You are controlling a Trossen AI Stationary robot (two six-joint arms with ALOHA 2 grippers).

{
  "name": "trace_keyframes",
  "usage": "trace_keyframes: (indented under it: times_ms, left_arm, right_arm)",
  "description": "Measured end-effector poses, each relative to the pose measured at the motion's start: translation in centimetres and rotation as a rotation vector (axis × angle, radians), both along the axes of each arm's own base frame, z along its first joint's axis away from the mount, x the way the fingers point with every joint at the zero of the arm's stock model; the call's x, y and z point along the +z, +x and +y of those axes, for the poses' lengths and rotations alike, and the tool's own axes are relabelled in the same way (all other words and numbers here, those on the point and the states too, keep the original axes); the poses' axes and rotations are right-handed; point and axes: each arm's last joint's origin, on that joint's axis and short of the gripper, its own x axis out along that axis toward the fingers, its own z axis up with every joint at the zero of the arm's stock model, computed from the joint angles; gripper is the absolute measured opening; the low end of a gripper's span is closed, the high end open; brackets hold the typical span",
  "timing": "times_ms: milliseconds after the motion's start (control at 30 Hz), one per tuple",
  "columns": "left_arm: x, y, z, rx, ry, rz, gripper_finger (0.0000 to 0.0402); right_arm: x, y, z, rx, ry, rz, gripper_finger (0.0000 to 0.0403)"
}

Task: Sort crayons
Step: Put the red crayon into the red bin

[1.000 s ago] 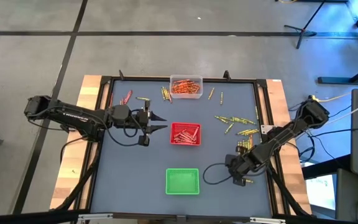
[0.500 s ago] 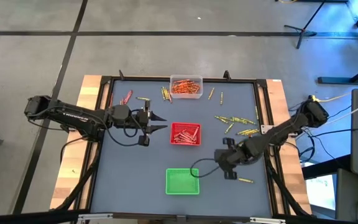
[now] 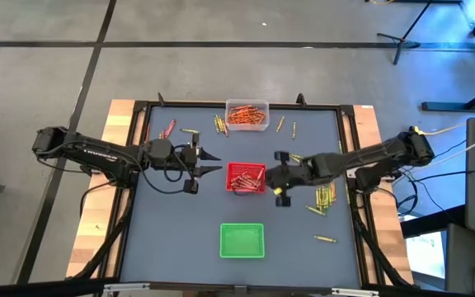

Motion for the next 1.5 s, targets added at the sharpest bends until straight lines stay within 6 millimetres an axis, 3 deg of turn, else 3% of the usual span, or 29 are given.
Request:
trace_keyframes:
  times_ms: [200,367,700,800,933,1100,1267,1500]
  left_arm:
    - [0.0,0.0,0.0,0.0,0.0,-0.001,0.0099]
    - [0.0,0.0,0.0,0.0,0.001,-0.003,0.0099]
    - [0.0,0.0,0.0,0.0,0.001,-0.001,0.0099]
    - [0.0,0.0,0.0,0.0,0.001,0.0,0.0099]
    - [0.0,0.0,0.0,0.004,0.001,-0.003,0.0099]
    - [0.0,0.0,0.0,0.004,0.001,-0.004,0.0099]
    - [0.1,0.0,0.0,0.004,0.0,-0.007,0.0099]
    - [0.0,0.0,0.6,0.082,-0.001,0.005,0.0099]
  right_arm:
    - [0.0,2.3,-2.2,0.003,-0.006,-0.134,0.0021]
    - [-1.3,4.1,-3.5,0.028,0.016,-0.174,0.0021]
    - [-4.3,5.9,-4.0,0.026,0.034,-0.144,0.0024]
    - [-4.5,6.1,-4.0,0.024,0.067,-0.144,0.0049]
    - [-4.5,6.0,-3.9,0.018,0.074,-0.143,0.0113]
    - [-2.7,4.7,-4.0,0.003,0.03,-0.131,0.017]
    - [-0.3,1.8,-4.1,0.015,0.021,-0.116,0.0177]
    - [-1.4,-4.1,-4.4,0.016,0.009,-0.228,0.0167]
